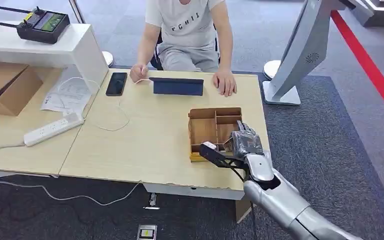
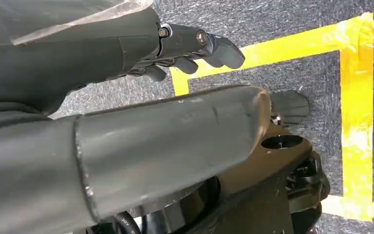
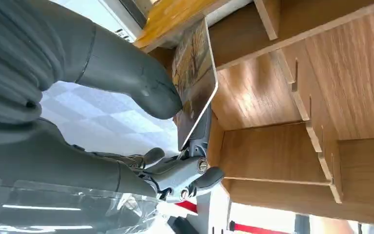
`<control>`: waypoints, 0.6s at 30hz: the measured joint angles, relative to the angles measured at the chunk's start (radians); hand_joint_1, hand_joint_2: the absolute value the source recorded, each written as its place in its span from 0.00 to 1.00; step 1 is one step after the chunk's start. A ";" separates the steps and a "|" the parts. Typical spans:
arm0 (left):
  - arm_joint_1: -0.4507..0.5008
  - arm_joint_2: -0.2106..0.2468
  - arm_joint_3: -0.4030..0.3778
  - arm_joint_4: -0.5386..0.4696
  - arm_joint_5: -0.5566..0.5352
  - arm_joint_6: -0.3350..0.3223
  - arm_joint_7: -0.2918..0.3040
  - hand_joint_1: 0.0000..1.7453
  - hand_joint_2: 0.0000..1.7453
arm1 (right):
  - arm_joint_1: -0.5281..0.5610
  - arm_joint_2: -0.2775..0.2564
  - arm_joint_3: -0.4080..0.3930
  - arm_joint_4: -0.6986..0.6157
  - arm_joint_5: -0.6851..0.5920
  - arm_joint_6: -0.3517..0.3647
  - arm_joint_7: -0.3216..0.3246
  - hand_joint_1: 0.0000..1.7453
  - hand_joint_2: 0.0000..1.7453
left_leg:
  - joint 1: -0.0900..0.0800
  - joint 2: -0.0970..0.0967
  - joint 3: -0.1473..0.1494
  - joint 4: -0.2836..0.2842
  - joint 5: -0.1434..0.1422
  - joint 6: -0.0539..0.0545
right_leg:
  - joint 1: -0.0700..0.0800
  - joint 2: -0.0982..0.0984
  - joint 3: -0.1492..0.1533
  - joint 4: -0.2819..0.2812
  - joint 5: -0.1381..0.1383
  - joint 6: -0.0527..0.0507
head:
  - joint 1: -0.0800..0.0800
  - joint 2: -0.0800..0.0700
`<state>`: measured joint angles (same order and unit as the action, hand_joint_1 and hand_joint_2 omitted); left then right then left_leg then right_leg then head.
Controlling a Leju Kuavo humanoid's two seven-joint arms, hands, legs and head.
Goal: Pass the card to the sensor for recognition and then transmit it.
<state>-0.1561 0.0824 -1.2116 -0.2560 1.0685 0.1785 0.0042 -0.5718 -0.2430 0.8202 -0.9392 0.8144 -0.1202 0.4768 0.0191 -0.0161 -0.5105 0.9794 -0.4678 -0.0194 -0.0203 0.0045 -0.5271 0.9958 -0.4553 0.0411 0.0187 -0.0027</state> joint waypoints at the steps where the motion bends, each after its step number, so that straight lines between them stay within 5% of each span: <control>1: 0.001 0.000 0.000 0.000 0.000 0.001 0.000 0.00 0.00 | 0.000 0.000 0.000 -0.003 0.001 -0.004 0.000 1.00 1.00 | 0.000 0.000 0.000 0.000 0.000 0.000 | 0.000 0.000 0.000 0.000 0.000 0.000 | 0.000 0.000; 10: 0.003 0.000 0.000 0.000 0.001 0.002 -0.002 0.00 0.00 | 0.000 0.000 0.000 -0.012 -0.004 -0.041 -0.002 1.00 1.00 | 0.000 0.000 0.000 0.000 0.000 0.000 | 0.000 0.000 0.000 0.000 0.000 0.000 | 0.000 0.000; 11: 0.004 0.000 0.000 0.000 0.000 0.002 -0.002 0.00 1.00 | 0.000 0.000 0.000 -0.012 -0.004 -0.043 -0.002 1.00 1.00 | 0.000 0.000 0.000 0.000 0.000 0.000 | 0.000 0.000 0.000 0.000 0.000 0.000 | 0.000 0.000; 18: 0.006 0.000 0.000 0.000 -0.002 0.003 -0.003 0.00 1.00 | 0.000 0.000 0.000 -0.014 -0.003 -0.051 -0.003 1.00 1.00 | 0.000 0.000 0.000 0.000 0.000 0.000 | 0.000 0.000 0.000 0.000 0.000 0.000 | 0.000 0.000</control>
<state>-0.1496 0.0824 -1.2116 -0.2560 1.0662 0.1816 0.0011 -0.5715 -0.2430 0.8202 -0.9529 0.8118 -0.1709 0.4734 0.0191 -0.0161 -0.5105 0.9794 -0.4678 -0.0194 -0.0203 0.0045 -0.5271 0.9958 -0.4553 0.0410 0.0187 -0.0027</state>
